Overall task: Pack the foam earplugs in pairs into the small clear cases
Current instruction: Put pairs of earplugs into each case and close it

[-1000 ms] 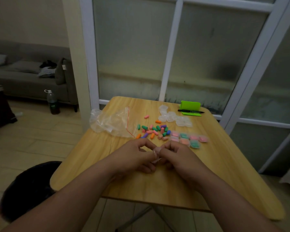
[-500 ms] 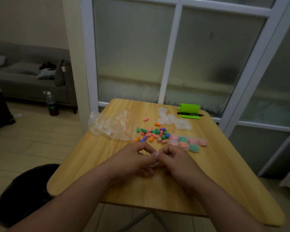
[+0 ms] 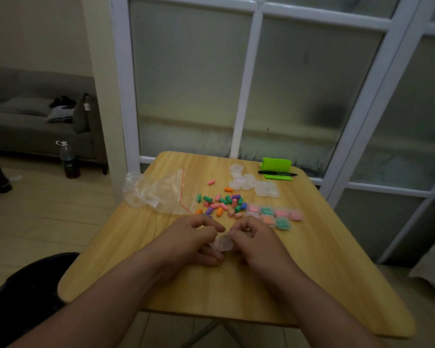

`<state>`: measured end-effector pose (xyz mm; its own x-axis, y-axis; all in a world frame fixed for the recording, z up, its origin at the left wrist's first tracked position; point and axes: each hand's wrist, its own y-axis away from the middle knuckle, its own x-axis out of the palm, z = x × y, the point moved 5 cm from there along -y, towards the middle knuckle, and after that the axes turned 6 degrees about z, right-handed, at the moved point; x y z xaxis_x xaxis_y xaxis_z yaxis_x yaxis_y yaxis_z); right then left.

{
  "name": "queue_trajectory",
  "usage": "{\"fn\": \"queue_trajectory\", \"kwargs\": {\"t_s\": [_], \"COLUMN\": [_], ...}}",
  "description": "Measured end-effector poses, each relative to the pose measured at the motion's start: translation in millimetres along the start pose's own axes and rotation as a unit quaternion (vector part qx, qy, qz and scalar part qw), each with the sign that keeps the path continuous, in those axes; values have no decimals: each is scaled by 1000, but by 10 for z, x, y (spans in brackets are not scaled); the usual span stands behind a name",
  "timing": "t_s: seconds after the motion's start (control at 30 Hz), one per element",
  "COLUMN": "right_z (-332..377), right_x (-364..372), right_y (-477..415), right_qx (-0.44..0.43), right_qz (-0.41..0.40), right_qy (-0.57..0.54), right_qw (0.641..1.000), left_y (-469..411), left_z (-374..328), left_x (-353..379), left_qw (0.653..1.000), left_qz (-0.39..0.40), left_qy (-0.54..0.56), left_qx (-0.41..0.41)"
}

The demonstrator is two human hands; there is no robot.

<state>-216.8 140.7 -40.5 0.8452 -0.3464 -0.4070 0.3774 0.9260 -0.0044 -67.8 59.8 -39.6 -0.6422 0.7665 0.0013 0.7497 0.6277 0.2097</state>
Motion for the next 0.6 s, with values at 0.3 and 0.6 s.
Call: {"fn": "queue_trajectory", "kwargs": {"t_s": [0.3,0.6], "right_z": [37,4], "right_x": [25,-188], "right_y": [44,-77], "right_qx": [-45,-14], "right_qz": [-37,-54], "right_qy": [40,7], "right_qw": [998,998], "left_y": [-28,24], "left_z": [13,73], "left_x": [64,193], "left_qw": [999,994], "left_qz": [-18,91], "left_qy": [25,51], "left_qx": [11,-34]}}
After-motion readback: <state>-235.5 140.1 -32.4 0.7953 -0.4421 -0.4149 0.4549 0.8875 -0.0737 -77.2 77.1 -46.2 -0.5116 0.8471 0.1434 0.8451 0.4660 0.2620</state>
